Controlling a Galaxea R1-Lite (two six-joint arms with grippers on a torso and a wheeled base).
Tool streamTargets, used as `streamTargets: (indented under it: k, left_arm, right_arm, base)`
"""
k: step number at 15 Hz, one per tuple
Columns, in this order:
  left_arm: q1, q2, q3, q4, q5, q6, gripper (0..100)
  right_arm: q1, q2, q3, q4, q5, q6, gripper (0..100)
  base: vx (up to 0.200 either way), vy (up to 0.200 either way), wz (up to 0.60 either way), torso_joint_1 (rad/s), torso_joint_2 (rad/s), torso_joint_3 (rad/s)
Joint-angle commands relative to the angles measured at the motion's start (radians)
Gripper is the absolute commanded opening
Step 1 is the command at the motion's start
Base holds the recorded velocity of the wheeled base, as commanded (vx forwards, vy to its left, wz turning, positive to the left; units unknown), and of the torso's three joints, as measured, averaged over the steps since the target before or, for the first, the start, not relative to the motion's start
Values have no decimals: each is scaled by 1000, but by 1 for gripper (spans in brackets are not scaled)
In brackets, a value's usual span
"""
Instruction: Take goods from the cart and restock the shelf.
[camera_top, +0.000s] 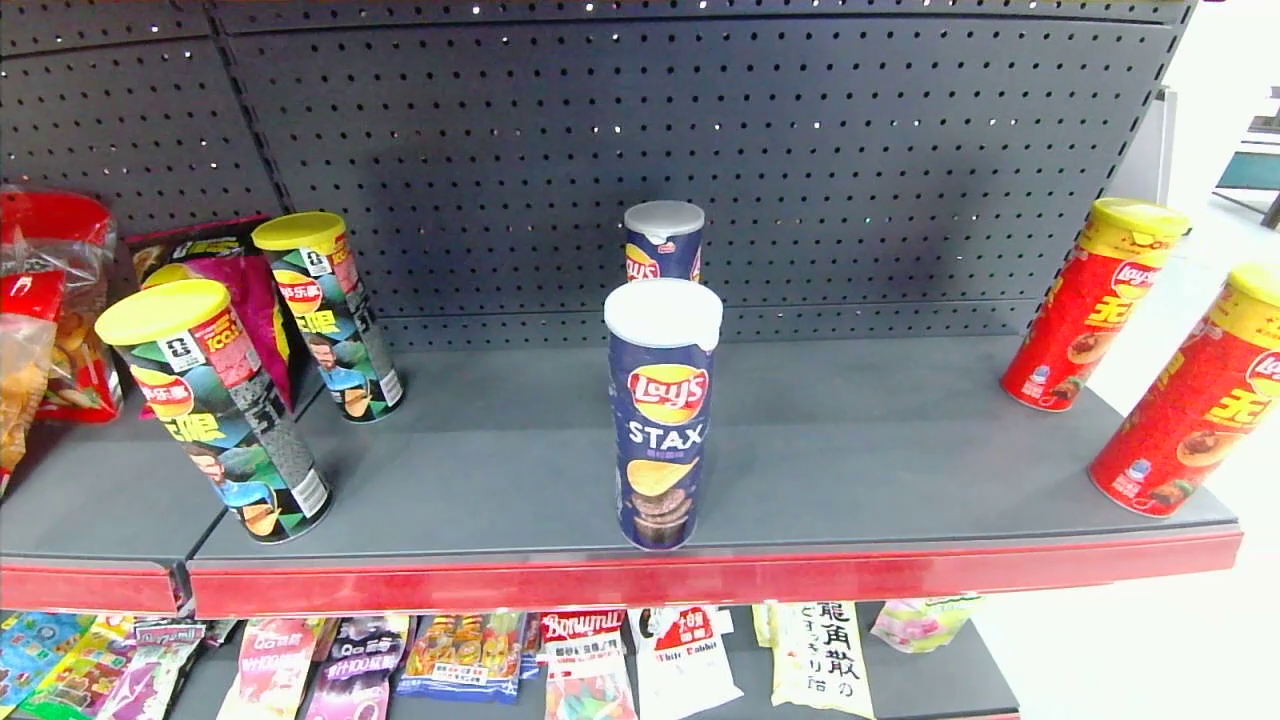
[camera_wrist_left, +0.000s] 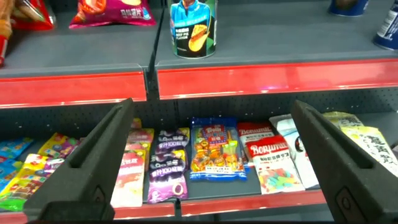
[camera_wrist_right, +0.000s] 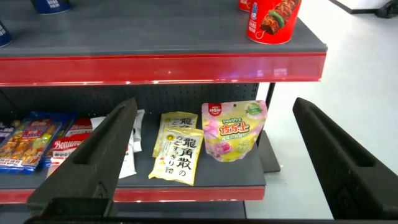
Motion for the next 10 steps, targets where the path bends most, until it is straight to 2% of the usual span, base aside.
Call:
streamTargets:
  k: [1, 5, 6, 7, 8, 9, 10]
  left_arm:
    - [1, -1, 0, -1, 0, -1, 100]
    - [1, 6, 0, -1, -6, 4, 100]
    - [1, -1, 0, -2, -40, 33, 100]
    - [1, 4, -34, -19, -102, 45, 100]
    - [-9, 78, -162, -21, -168, 34, 100]
    - [-13, 237, -311, -5, -183, 19, 100]
    - [-14, 351, -419, -5, -187, 24, 100]
  right_arm:
    - [1, 0, -1, 0, 0, 0, 100]
    - [1, 0, 0, 0, 0, 0, 100]
    - [1, 0, 0, 1, 0, 1, 100]
    - [1, 0, 0, 1, 0, 1, 100]
    - [1, 0, 0, 1, 0, 1, 100]
    - [1, 0, 0, 1, 0, 1, 100]
    - [1, 0, 0, 1, 0, 1, 100]
  base:
    - [0, 0, 0, 0, 0, 0]
    - [0, 0, 0, 0, 0, 0]
    - [0, 0, 0, 0, 0, 0]
    - [0, 0, 0, 0, 0, 0]
    - [0, 0, 0, 0, 0, 0]
    - [0, 0, 0, 0, 0, 0]
    - [0, 0, 0, 0, 0, 0]
